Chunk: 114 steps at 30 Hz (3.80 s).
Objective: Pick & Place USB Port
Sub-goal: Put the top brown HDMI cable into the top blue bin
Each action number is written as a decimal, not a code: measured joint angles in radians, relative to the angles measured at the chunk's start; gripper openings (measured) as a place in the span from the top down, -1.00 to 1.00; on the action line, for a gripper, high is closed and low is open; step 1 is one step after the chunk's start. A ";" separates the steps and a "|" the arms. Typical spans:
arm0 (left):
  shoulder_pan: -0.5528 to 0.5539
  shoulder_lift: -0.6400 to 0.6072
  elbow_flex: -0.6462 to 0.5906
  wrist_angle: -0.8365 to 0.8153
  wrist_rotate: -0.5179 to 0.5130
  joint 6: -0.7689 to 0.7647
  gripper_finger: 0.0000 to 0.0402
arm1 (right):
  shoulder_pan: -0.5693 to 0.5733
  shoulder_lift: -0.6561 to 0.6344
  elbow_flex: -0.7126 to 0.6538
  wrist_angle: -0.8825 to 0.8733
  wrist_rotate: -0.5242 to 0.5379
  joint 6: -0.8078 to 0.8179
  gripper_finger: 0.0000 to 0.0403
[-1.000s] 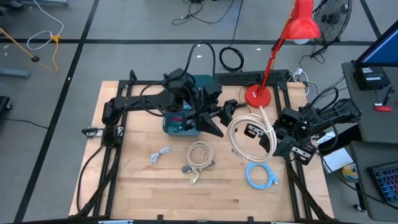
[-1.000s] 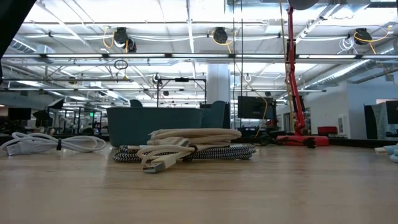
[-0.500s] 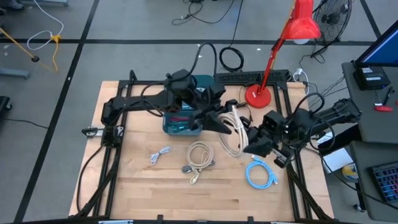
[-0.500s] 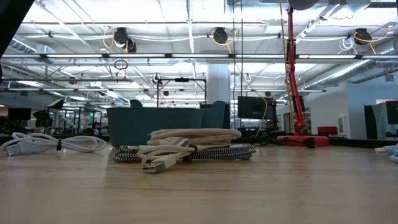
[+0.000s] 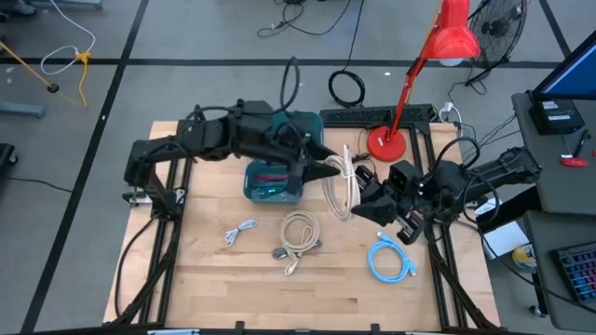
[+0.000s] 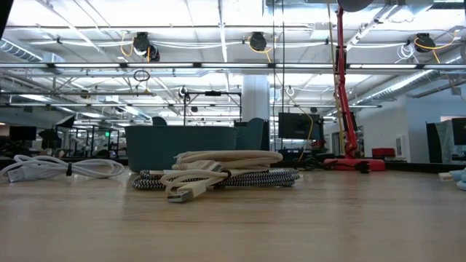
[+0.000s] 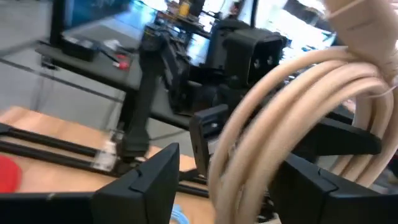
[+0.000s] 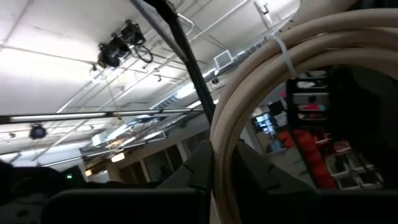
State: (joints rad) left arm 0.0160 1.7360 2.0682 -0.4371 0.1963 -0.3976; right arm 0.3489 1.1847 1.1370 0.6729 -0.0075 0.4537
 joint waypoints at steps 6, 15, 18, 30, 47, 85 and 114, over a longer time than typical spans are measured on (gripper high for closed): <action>-0.042 -0.010 0.000 -0.039 -0.098 0.035 0.22 | -0.003 0.000 0.000 -0.030 0.036 -0.035 0.87; -0.076 0.021 0.000 -0.068 -0.244 0.075 0.65 | -0.015 0.000 0.000 -0.044 0.063 -0.059 0.87; -0.076 0.022 0.000 -0.086 -0.281 0.062 0.79 | -0.015 0.000 0.000 -0.058 0.080 -0.066 0.87; -0.018 -0.004 0.000 -0.229 -0.280 -0.158 0.89 | -0.013 -0.016 0.000 -0.143 0.269 -0.144 0.17; 0.383 0.057 0.000 -0.778 -0.233 -0.319 0.89 | 0.006 -0.051 0.001 -0.477 0.479 -0.131 -0.01; 0.535 0.482 0.000 -0.786 -0.188 -0.443 0.90 | 0.241 -0.261 0.000 -0.831 0.477 -0.122 0.07; 0.541 0.556 -0.001 -0.722 -0.249 -0.424 0.89 | 0.283 -0.249 0.000 -0.835 0.479 -0.107 0.07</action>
State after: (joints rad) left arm 0.5568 2.2917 2.0676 -1.1589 -0.0528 -0.8211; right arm 0.6314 0.9356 1.1370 -0.1623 0.4713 0.3471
